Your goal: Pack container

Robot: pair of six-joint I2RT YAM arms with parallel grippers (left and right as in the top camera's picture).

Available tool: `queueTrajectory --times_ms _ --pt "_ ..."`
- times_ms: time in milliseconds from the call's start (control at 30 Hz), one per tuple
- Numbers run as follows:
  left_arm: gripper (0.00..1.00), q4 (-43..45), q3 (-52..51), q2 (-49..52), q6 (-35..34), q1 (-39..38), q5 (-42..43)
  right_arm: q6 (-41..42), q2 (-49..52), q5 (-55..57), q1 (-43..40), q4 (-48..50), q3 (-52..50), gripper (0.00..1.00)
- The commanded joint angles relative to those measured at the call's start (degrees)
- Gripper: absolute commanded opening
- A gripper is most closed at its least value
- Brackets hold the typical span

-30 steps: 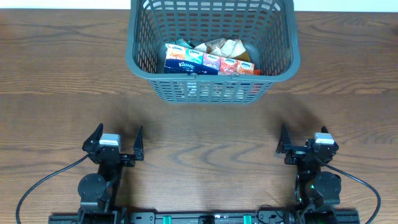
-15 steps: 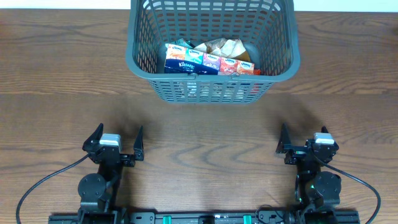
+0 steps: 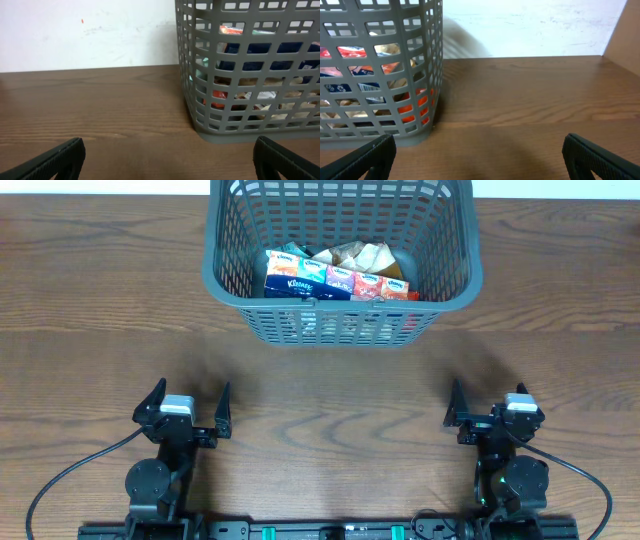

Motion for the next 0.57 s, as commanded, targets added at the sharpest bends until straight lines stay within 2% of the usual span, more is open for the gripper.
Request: queueTrajectory --times_ms 0,533 --pt "0.99 -1.64 -1.16 -0.46 0.79 -0.15 2.10 -0.28 -0.39 -0.22 0.46 0.00 -0.35 0.99" --pt "0.99 -1.64 -1.16 -0.46 0.79 -0.17 2.10 -0.28 -0.39 -0.20 0.46 0.00 -0.35 0.99"
